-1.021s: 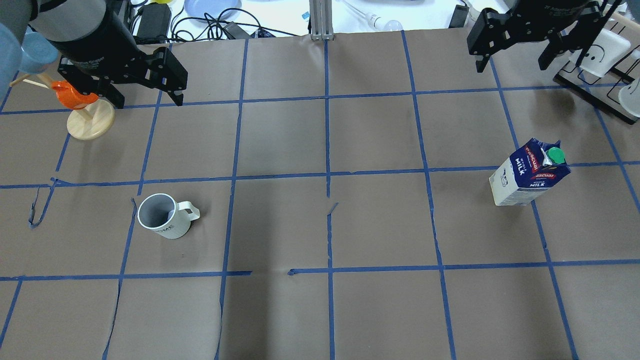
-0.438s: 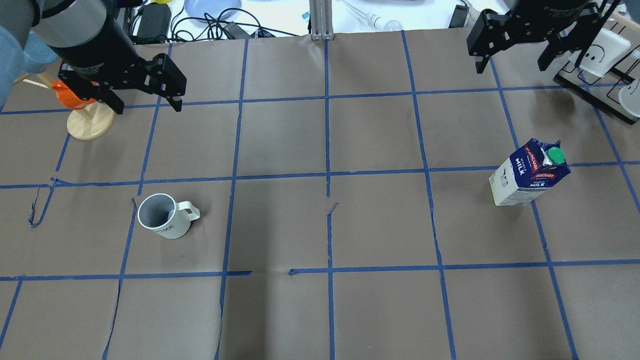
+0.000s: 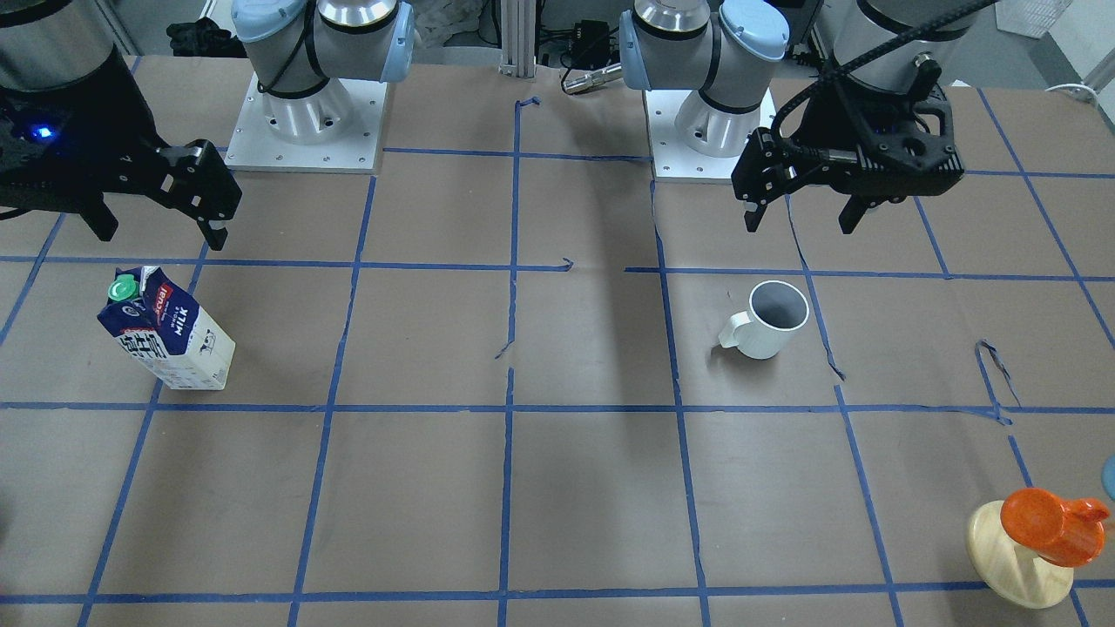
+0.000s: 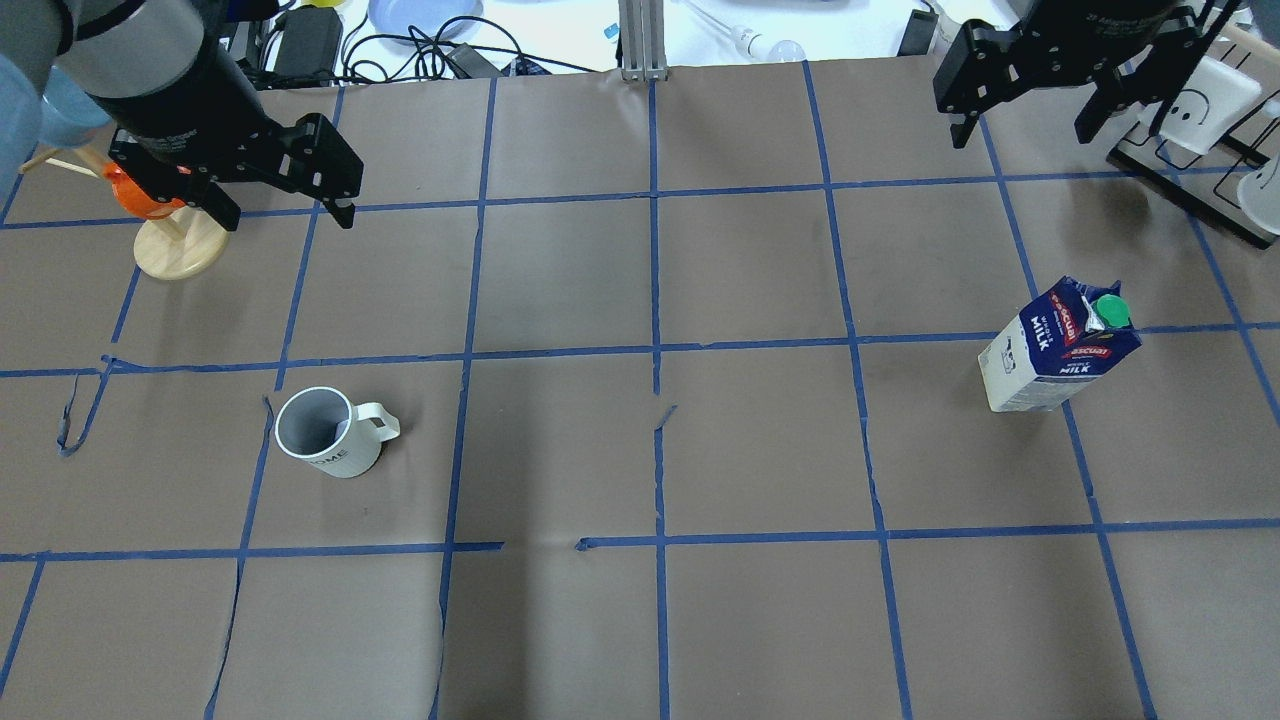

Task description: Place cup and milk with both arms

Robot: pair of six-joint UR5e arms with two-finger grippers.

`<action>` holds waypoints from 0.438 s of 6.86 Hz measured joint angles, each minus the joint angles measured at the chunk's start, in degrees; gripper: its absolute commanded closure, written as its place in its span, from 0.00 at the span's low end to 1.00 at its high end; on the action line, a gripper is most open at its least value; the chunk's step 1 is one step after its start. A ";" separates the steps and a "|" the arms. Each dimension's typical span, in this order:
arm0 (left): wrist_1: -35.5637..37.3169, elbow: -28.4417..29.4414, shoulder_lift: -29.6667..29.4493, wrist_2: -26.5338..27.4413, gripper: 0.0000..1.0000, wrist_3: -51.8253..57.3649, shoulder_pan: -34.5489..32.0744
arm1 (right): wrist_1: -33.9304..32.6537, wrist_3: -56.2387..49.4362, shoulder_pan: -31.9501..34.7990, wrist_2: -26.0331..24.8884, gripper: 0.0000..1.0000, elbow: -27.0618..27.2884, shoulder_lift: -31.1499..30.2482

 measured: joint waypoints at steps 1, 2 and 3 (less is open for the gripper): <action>1.97 -3.25 -0.60 -0.26 0.00 6.23 4.07 | 0.02 0.01 0.00 0.02 0.00 -0.01 0.01; 4.75 -7.88 -1.04 -0.34 0.00 12.16 9.31 | 0.04 0.01 0.00 0.03 0.00 -0.03 0.03; 7.33 -13.32 -1.38 -0.54 0.00 16.38 15.11 | 0.09 0.01 0.00 0.05 0.00 -0.02 0.02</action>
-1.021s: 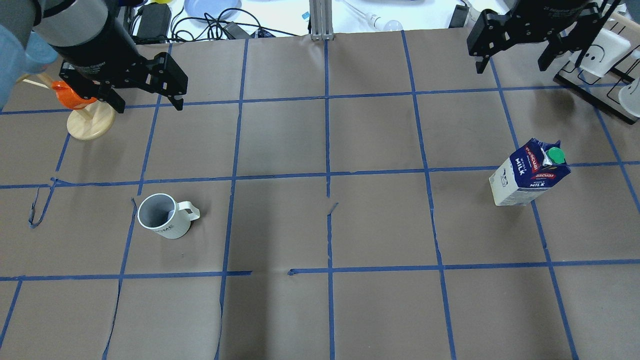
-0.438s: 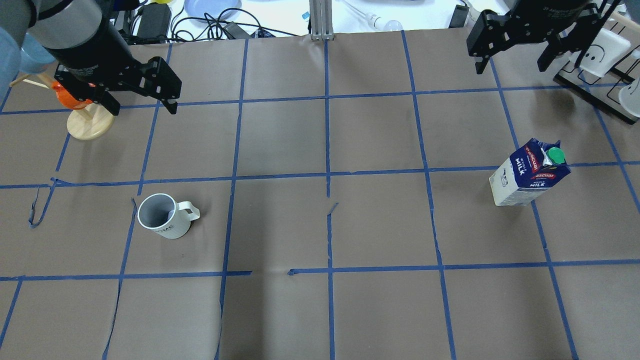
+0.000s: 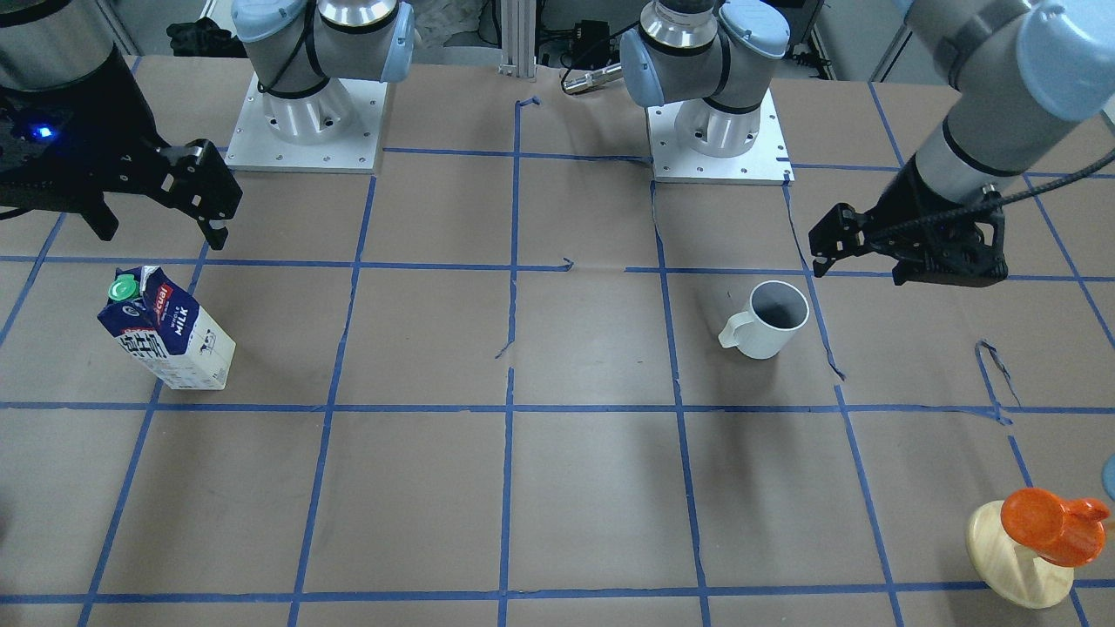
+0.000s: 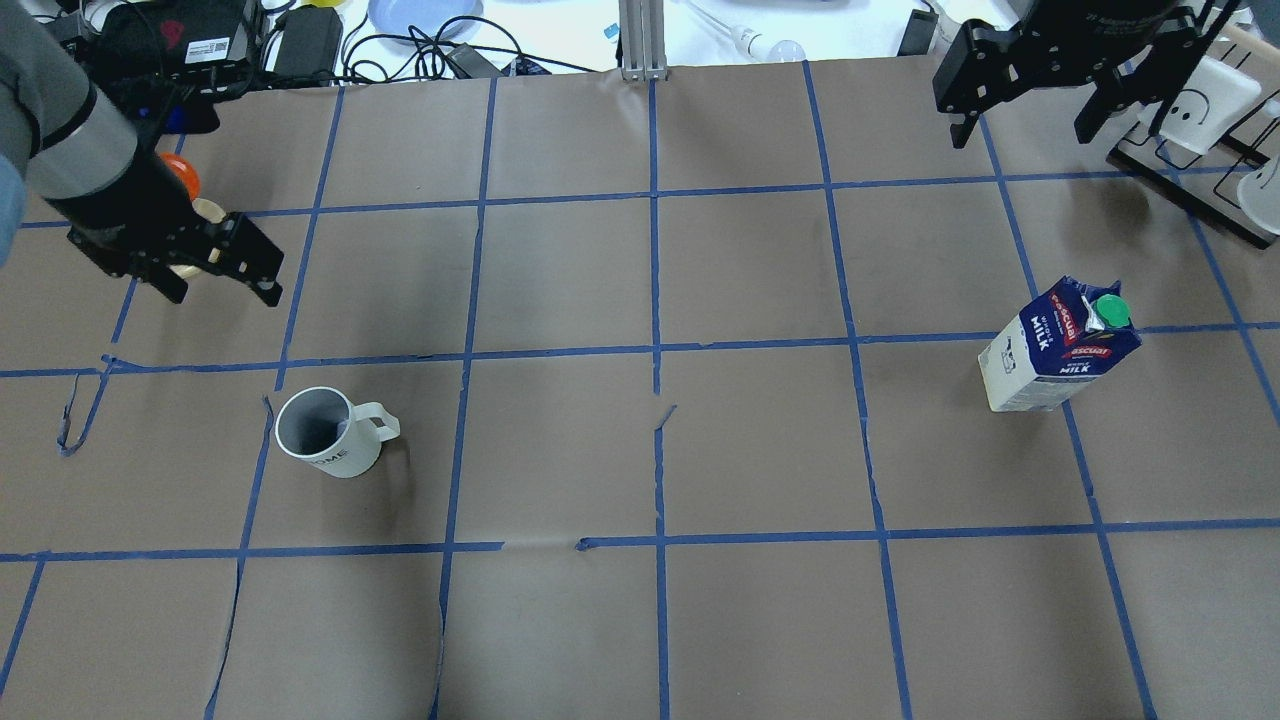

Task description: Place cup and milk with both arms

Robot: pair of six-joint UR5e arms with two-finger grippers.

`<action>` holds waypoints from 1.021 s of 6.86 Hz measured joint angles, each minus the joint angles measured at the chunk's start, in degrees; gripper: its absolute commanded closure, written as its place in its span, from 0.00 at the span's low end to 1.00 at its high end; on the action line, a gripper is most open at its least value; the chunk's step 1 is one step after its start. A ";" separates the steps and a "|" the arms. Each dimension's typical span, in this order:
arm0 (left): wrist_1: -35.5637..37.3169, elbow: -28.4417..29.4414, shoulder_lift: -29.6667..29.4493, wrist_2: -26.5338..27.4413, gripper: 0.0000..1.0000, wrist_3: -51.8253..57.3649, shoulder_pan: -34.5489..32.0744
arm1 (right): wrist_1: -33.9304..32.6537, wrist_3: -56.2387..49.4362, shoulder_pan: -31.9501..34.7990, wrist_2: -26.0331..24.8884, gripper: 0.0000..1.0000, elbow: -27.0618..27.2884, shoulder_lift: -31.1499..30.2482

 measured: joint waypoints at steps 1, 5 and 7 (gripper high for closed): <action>2.88 -5.17 -0.33 -0.40 0.00 1.70 4.36 | -0.04 0.00 0.00 0.02 0.00 0.03 -0.01; 9.11 -11.85 -2.79 -3.13 0.00 -3.10 4.15 | 0.09 -0.42 -0.48 0.03 0.00 0.53 0.48; 10.26 -12.86 -4.65 -3.28 0.00 -4.59 2.71 | 0.03 -0.83 -1.90 0.09 0.00 3.07 0.48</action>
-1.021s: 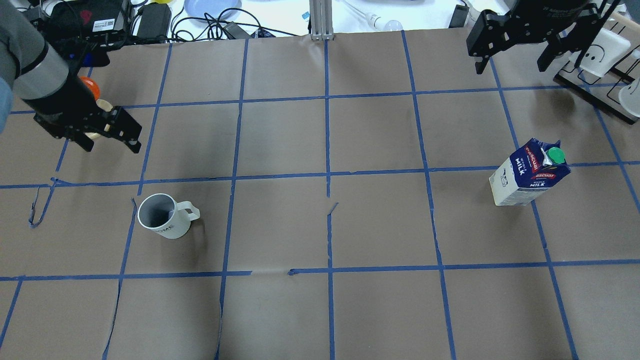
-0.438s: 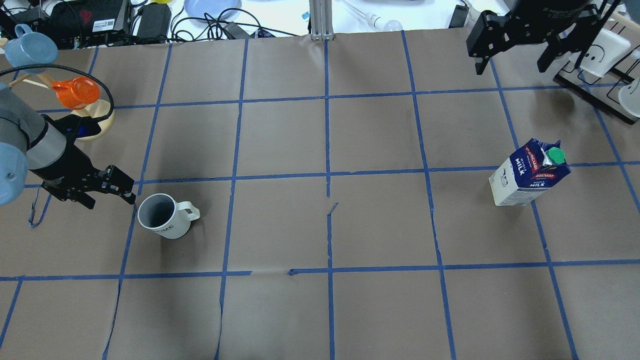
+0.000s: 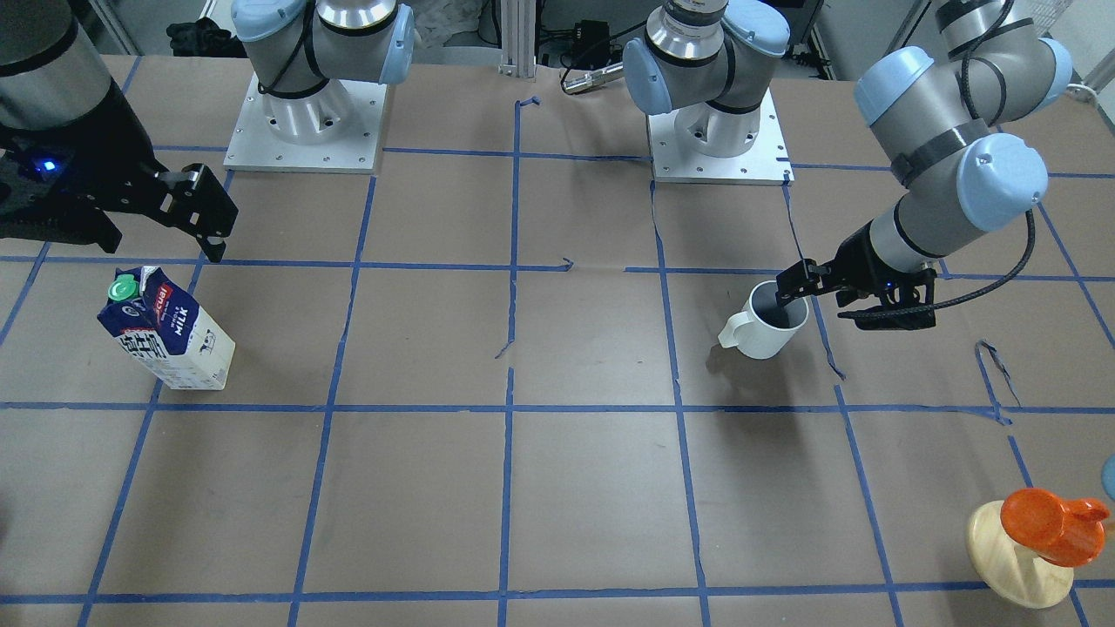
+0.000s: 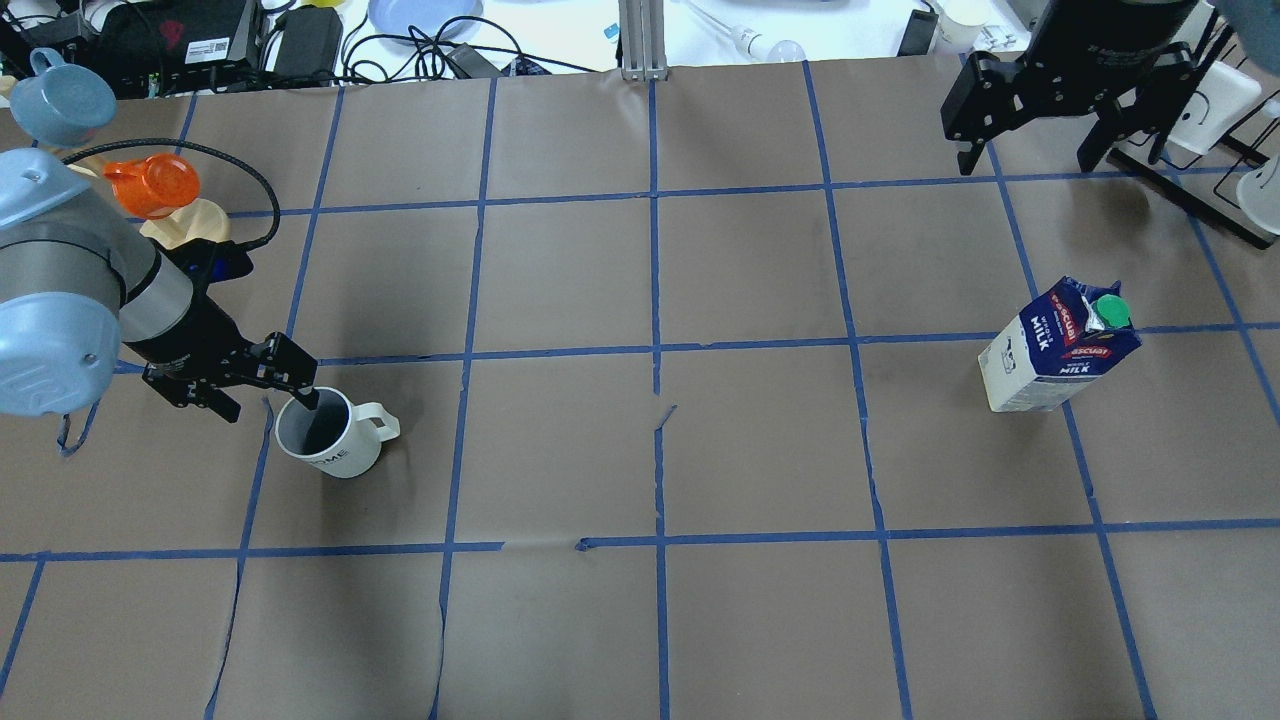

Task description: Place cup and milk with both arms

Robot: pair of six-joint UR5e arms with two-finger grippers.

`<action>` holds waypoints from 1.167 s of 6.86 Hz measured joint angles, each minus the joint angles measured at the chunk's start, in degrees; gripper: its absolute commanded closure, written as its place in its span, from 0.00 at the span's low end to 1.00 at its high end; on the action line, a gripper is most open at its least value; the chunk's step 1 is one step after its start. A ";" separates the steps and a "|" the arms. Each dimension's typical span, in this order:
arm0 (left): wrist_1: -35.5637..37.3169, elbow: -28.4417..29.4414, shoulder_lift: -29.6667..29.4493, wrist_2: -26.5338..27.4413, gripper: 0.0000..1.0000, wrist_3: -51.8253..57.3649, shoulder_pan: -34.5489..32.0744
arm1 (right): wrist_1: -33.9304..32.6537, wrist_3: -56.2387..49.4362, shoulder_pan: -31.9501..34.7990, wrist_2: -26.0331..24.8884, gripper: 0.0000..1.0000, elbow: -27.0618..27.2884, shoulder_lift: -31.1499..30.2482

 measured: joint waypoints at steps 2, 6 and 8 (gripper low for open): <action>1.98 -1.14 -1.58 0.30 0.64 0.09 -0.09 | -0.26 0.03 -0.23 0.43 0.00 0.64 -0.35; 3.86 -1.26 -4.22 1.74 1.00 -1.24 -0.43 | -0.19 -2.46 -0.18 4.59 0.00 0.00 -0.49; 4.07 -0.92 -3.70 1.02 1.00 -5.04 -1.81 | 0.34 -6.46 -0.25 3.91 0.00 -0.14 -0.84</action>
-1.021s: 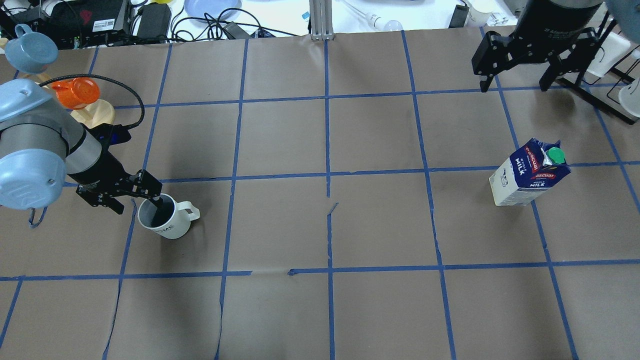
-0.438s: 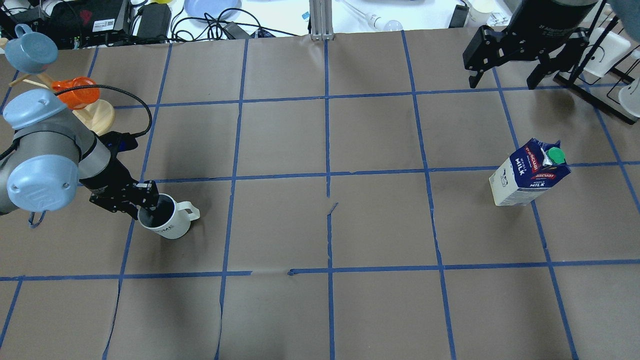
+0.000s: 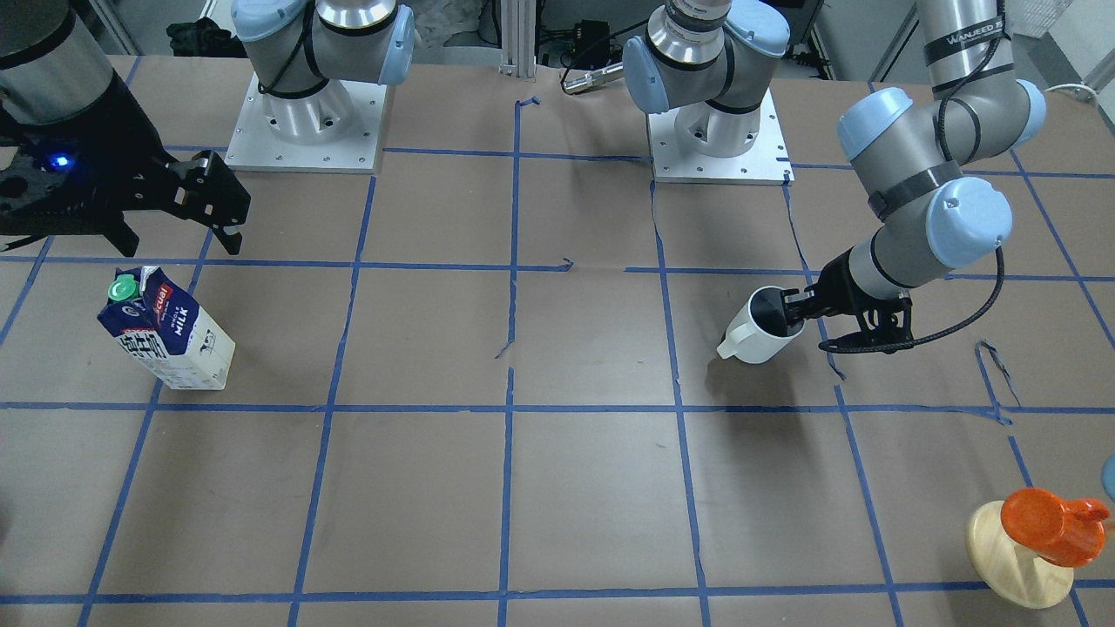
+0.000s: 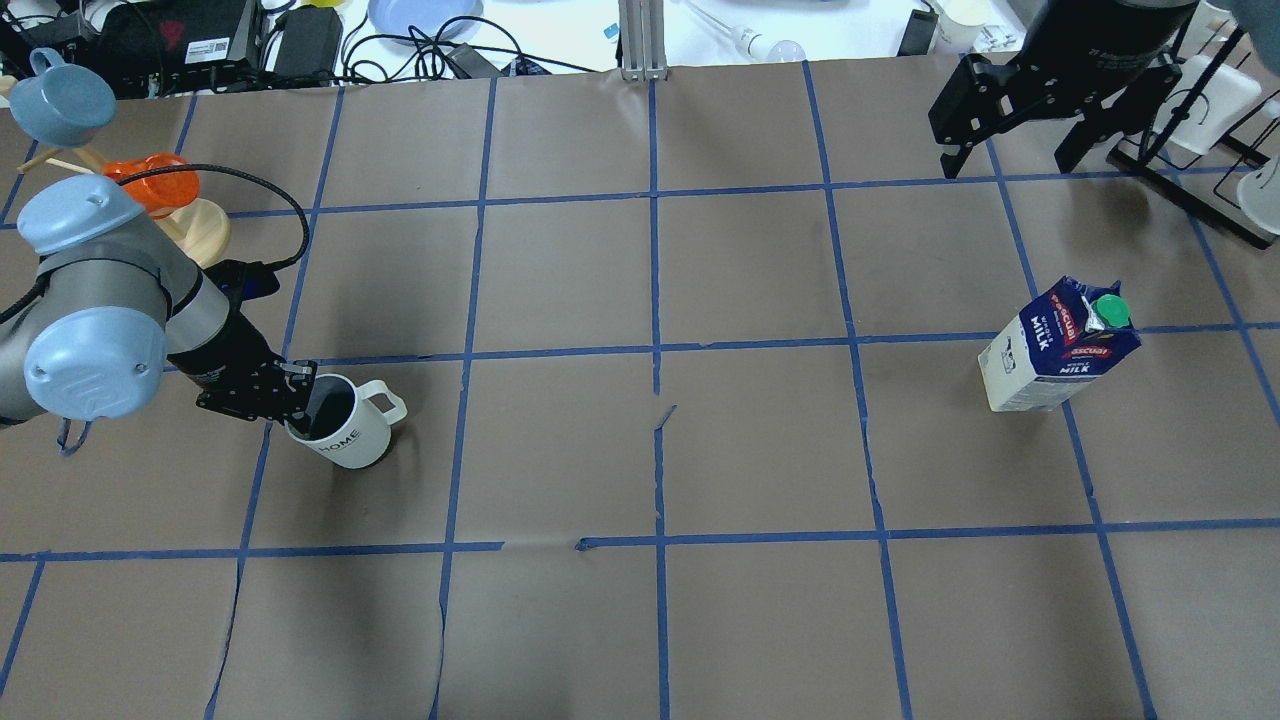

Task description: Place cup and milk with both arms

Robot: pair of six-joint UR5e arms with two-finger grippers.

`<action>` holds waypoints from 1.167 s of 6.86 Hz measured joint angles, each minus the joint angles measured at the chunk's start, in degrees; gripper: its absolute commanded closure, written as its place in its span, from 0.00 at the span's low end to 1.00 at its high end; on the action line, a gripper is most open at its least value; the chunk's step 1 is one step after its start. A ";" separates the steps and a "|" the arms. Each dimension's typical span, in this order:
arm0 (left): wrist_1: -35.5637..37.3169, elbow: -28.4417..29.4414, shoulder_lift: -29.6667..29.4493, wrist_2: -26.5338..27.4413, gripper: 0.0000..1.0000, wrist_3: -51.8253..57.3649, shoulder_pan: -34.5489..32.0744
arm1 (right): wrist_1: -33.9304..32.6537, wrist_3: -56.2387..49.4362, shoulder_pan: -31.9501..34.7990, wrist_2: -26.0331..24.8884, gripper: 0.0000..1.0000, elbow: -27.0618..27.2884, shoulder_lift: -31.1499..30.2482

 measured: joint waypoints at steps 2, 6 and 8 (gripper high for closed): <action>0.05 2.54 1.06 -2.14 1.00 -9.87 -8.83 | 0.51 -0.57 0.06 -1.46 0.00 0.00 -0.74; 1.34 9.01 -0.02 -4.87 1.00 -38.52 -34.11 | -0.35 0.42 0.20 -1.78 0.00 0.56 -1.03; 4.36 6.70 -0.46 -4.35 1.00 -44.73 -39.83 | -1.22 2.68 0.21 -2.07 0.00 0.70 -1.03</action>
